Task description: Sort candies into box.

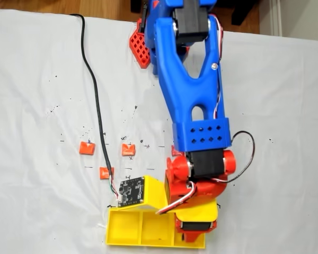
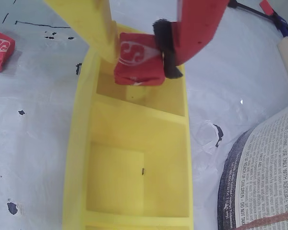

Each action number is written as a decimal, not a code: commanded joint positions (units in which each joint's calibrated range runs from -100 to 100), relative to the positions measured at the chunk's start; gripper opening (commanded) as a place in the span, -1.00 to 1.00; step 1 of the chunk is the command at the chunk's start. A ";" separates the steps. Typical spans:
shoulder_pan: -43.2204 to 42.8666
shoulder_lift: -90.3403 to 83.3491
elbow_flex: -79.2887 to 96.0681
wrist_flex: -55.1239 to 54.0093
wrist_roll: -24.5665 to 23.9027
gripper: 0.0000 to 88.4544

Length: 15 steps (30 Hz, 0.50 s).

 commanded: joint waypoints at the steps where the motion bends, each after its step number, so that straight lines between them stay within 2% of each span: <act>1: -1.04 -1.93 -5.32 1.12 0.20 -0.49; 5: -1.22 -2.69 -4.95 1.53 0.24 -0.40; 9: -1.31 -3.45 -5.04 2.27 0.29 -0.39; 12: -1.40 -4.22 -5.04 3.09 0.44 -0.44; 15: -1.40 -5.57 -5.04 3.82 0.68 -0.60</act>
